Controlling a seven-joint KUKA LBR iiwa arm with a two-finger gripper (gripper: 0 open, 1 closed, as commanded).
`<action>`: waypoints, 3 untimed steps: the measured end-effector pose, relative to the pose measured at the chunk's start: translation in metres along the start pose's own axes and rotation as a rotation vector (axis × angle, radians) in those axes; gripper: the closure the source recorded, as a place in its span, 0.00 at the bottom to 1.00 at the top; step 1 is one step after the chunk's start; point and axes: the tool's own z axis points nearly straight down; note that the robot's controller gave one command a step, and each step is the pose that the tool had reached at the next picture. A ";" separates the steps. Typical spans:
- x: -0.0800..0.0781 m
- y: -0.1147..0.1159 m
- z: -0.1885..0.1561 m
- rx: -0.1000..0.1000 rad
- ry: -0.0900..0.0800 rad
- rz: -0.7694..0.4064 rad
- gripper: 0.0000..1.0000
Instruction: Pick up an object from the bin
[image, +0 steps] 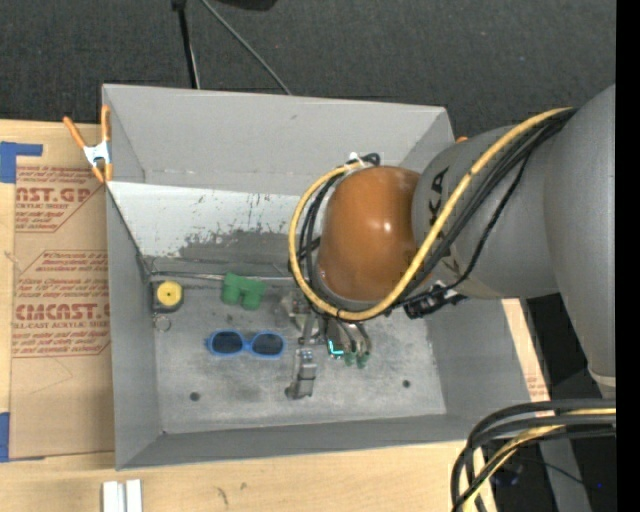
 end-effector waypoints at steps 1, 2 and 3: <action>-0.067 0.034 0.084 -0.005 -0.016 -0.014 0.00; -0.065 0.032 0.081 -0.002 -0.009 -0.012 1.00; -0.022 0.058 -0.067 -0.004 -0.015 0.017 1.00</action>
Offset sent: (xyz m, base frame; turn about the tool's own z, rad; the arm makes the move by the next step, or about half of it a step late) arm 0.0645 0.0309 -0.0819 -0.0115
